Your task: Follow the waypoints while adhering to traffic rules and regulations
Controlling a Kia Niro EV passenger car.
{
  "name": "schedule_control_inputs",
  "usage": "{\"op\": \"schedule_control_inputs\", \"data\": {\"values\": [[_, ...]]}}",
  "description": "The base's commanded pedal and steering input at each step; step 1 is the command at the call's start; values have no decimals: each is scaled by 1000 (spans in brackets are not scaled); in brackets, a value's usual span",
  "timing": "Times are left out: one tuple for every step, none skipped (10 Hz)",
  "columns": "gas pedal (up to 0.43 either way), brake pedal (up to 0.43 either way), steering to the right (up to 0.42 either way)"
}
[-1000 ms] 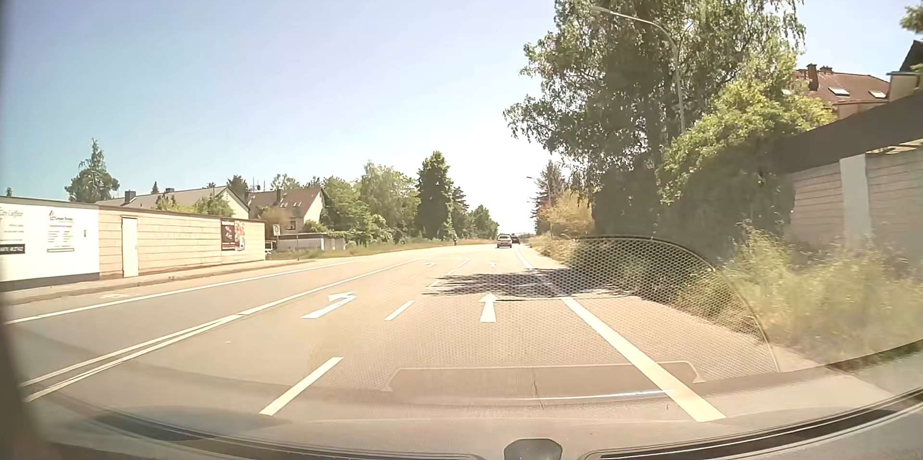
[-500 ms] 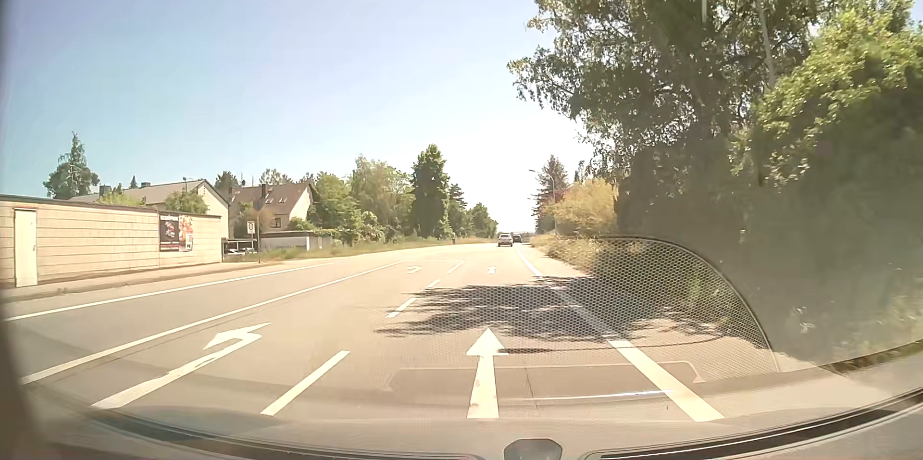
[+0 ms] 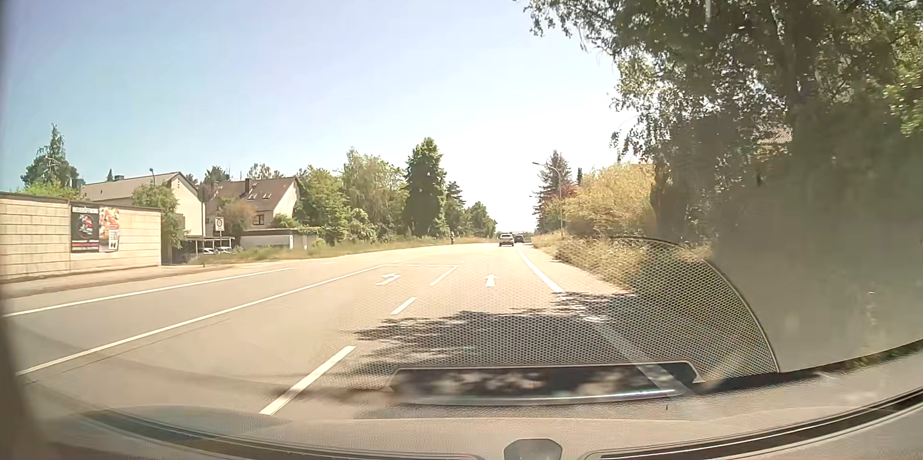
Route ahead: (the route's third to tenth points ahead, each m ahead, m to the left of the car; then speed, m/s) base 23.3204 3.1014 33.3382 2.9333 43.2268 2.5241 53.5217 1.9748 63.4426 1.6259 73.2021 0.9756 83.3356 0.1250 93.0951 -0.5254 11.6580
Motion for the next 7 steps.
{"op": "schedule_control_inputs", "data": {"values": [[47, 30, 0], [47, 30, 1], [47, 30, 1], [47, 30, 1], [47, 30, 1], [47, 30, 0], [47, 30, 1]]}}
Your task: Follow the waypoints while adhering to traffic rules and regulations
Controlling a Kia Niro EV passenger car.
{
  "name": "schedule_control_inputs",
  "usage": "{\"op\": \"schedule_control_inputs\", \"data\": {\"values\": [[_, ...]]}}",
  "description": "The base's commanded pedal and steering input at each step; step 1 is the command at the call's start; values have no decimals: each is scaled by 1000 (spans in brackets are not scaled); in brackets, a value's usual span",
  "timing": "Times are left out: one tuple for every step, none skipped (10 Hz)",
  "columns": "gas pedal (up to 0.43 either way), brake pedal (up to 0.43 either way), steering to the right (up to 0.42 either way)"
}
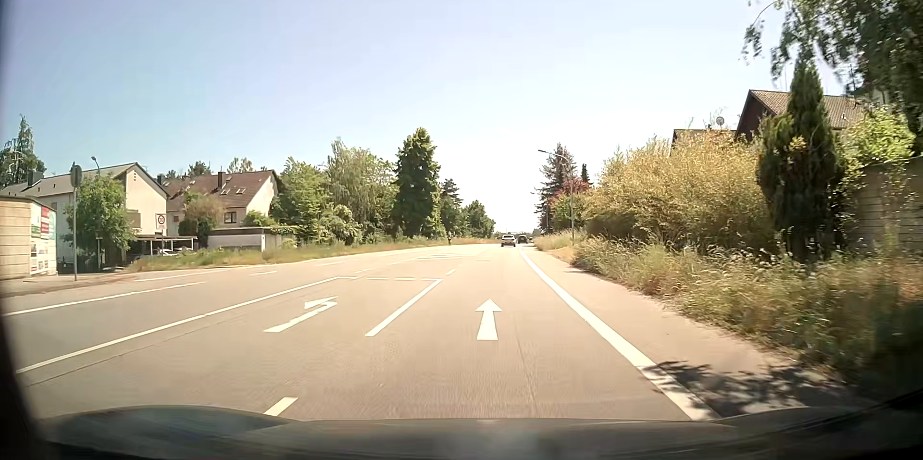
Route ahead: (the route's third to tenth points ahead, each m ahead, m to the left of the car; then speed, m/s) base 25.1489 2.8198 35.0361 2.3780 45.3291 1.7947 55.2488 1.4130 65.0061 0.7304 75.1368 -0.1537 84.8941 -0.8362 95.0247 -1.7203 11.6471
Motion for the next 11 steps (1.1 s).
{"op": "schedule_control_inputs", "data": {"values": [[47, 30, 1], [47, 30, 1], [47, 30, 0], [47, 30, 1], [47, 30, 1], [47, 30, 1], [47, 30, 1], [47, 30, 1], [47, 30, 1], [47, 30, 0], [47, 30, 0]]}}
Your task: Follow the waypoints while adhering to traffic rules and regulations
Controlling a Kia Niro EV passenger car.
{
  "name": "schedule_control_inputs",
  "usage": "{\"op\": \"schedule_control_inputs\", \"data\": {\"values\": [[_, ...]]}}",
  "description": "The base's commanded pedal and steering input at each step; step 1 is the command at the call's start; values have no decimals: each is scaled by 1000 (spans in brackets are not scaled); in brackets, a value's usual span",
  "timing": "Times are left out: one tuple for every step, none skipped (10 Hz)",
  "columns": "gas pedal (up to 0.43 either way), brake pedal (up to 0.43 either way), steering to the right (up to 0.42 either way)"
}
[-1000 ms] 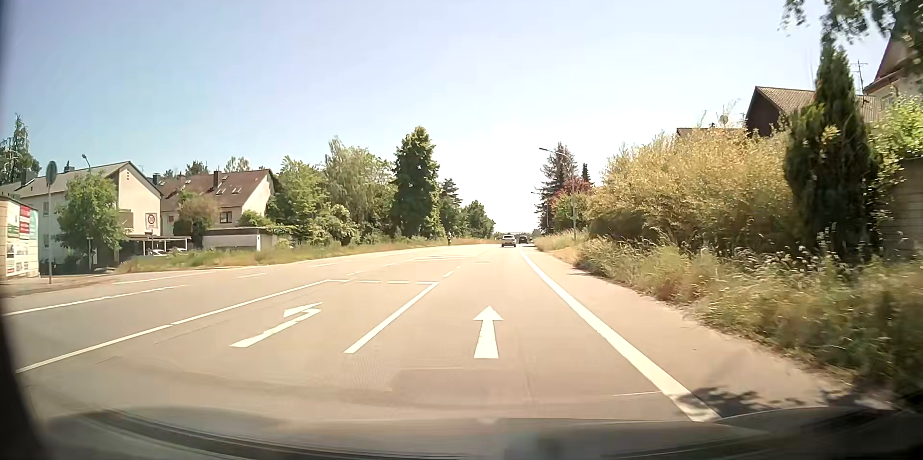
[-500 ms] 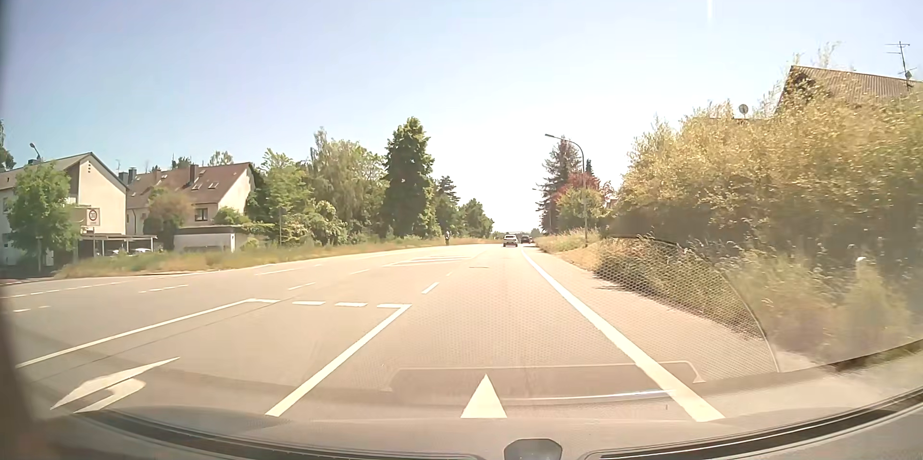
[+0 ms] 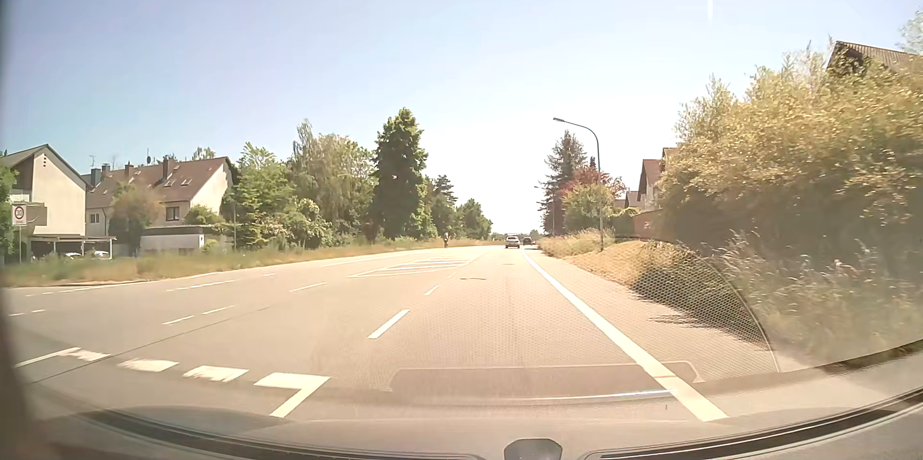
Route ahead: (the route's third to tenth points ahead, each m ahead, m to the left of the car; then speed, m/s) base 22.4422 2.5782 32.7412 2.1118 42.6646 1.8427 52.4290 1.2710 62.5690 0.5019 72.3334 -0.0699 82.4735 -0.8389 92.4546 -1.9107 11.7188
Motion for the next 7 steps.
{"op": "schedule_control_inputs", "data": {"values": [[47, 30, 1], [47, 30, 1], [47, 30, 2], [47, 30, 2], [47, 30, 2], [47, 30, 2], [47, 30, 2]]}}
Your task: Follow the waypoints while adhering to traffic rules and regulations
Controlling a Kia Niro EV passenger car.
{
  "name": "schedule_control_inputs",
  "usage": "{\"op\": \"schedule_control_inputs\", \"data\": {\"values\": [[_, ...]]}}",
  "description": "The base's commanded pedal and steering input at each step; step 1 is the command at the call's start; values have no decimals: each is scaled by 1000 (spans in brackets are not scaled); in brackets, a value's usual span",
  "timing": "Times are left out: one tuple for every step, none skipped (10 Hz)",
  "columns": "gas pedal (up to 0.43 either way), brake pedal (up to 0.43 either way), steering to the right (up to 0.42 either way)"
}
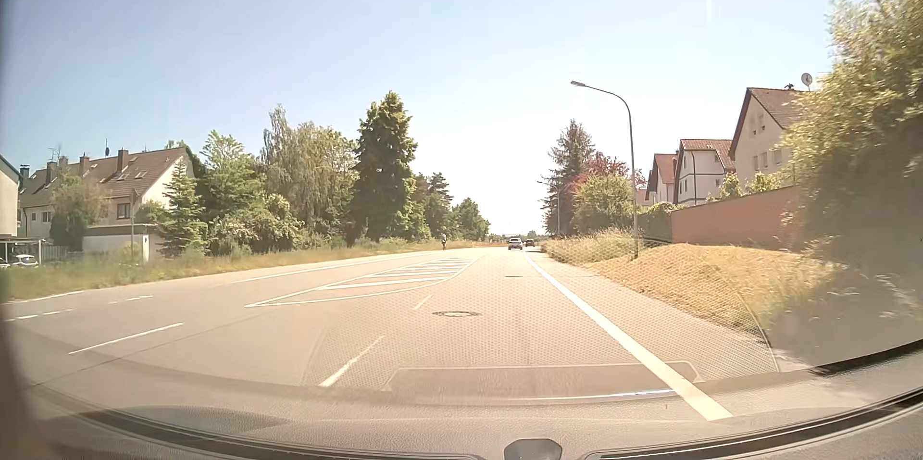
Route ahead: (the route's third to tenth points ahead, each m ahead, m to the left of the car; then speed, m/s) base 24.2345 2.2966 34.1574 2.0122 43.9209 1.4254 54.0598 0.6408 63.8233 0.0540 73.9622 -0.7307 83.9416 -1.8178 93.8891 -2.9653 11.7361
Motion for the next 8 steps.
{"op": "schedule_control_inputs", "data": {"values": [[47, 30, 3], [47, 30, 2], [47, 30, 2], [47, 30, 2], [47, 30, 3], [47, 24, 3], [47, 30, 3], [47, 30, 3]]}}
